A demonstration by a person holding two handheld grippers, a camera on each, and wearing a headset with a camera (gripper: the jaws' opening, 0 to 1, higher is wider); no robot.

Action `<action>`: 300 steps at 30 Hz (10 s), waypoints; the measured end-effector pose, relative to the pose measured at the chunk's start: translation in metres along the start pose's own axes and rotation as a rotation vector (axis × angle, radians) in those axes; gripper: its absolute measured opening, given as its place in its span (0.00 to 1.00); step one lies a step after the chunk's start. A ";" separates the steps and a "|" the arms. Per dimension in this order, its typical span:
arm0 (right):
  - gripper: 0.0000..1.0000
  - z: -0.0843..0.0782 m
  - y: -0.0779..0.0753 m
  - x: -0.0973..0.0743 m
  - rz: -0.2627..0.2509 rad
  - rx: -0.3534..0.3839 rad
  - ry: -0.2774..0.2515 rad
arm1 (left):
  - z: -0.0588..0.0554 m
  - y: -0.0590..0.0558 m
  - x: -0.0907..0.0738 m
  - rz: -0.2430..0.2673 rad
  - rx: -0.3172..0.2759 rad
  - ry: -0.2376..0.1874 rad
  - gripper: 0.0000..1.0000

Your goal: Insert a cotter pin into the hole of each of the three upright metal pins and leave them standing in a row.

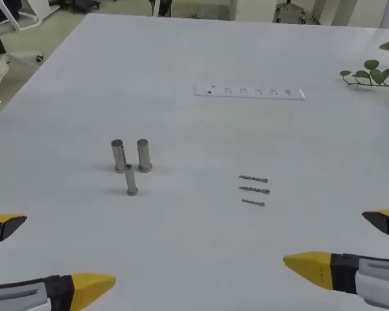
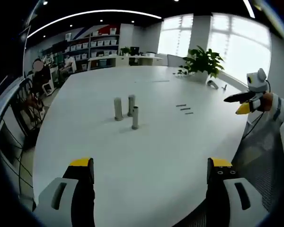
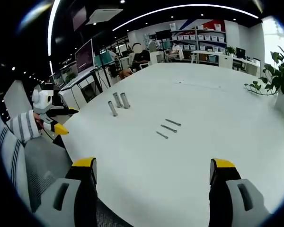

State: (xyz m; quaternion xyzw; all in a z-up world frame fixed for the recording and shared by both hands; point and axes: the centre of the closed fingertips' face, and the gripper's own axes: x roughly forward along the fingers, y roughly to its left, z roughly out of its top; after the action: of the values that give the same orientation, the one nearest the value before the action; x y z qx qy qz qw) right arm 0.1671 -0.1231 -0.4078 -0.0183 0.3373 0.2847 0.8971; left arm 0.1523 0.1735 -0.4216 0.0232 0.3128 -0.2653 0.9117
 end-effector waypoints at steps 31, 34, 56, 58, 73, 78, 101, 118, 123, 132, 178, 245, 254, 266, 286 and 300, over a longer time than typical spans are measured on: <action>0.97 -0.001 -0.001 0.006 0.000 -0.006 0.036 | 0.007 0.015 0.009 -0.016 0.021 0.019 0.92; 0.97 -0.001 -0.001 0.007 0.002 -0.007 0.037 | 0.012 0.019 0.012 -0.015 0.027 0.013 0.92; 0.97 -0.002 0.001 0.008 -0.004 -0.001 0.050 | 0.058 0.033 0.057 -0.044 0.075 -0.044 0.78; 0.97 -0.003 0.000 0.009 -0.006 0.000 0.053 | 0.061 0.032 0.062 -0.057 0.094 -0.039 0.76; 0.97 -0.006 -0.003 0.009 -0.017 0.010 0.063 | 0.079 0.029 0.094 -0.117 0.141 -0.041 0.55; 0.97 -0.006 -0.001 0.009 -0.014 0.006 0.065 | 0.078 0.030 0.105 -0.130 0.143 -0.040 0.44; 0.96 -0.011 0.000 0.005 -0.023 0.022 0.069 | 0.060 0.041 0.127 -0.118 0.114 -0.024 0.13; 0.96 -0.008 0.002 0.005 -0.020 0.017 0.071 | 0.062 0.042 0.124 -0.122 0.050 -0.055 0.05; 0.96 -0.008 0.002 0.005 -0.020 0.022 0.069 | 0.064 0.047 0.120 -0.070 0.096 -0.067 0.05; 0.96 -0.008 0.004 0.008 -0.009 0.020 0.066 | 0.070 0.029 0.110 -0.103 0.143 -0.094 0.05; 0.96 0.003 0.009 0.005 -0.005 -0.002 0.000 | 0.052 -0.097 0.112 -0.323 0.328 -0.075 0.05; 0.98 0.004 0.010 0.006 -0.001 -0.019 0.003 | 0.068 -0.111 0.084 -0.414 0.334 -0.137 0.55; 0.97 0.003 0.012 0.010 0.010 -0.031 0.016 | 0.046 -0.108 0.077 -0.431 0.372 -0.073 0.75; 0.94 0.003 0.018 0.024 0.043 -0.020 0.040 | 0.035 -0.110 0.068 -0.442 0.302 -0.072 0.99; 0.72 0.022 0.013 0.049 0.148 -0.209 0.133 | 0.023 -0.092 0.061 -0.318 0.211 -0.075 0.99; 0.45 0.032 0.019 0.071 0.244 -0.389 0.192 | 0.018 -0.093 0.063 -0.305 0.152 -0.074 0.95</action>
State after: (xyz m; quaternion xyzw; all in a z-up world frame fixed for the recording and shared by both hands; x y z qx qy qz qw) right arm 0.2196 -0.0650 -0.4240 -0.1768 0.3597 0.4473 0.7996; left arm 0.1575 0.0600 -0.4323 0.0344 0.2580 -0.4239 0.8675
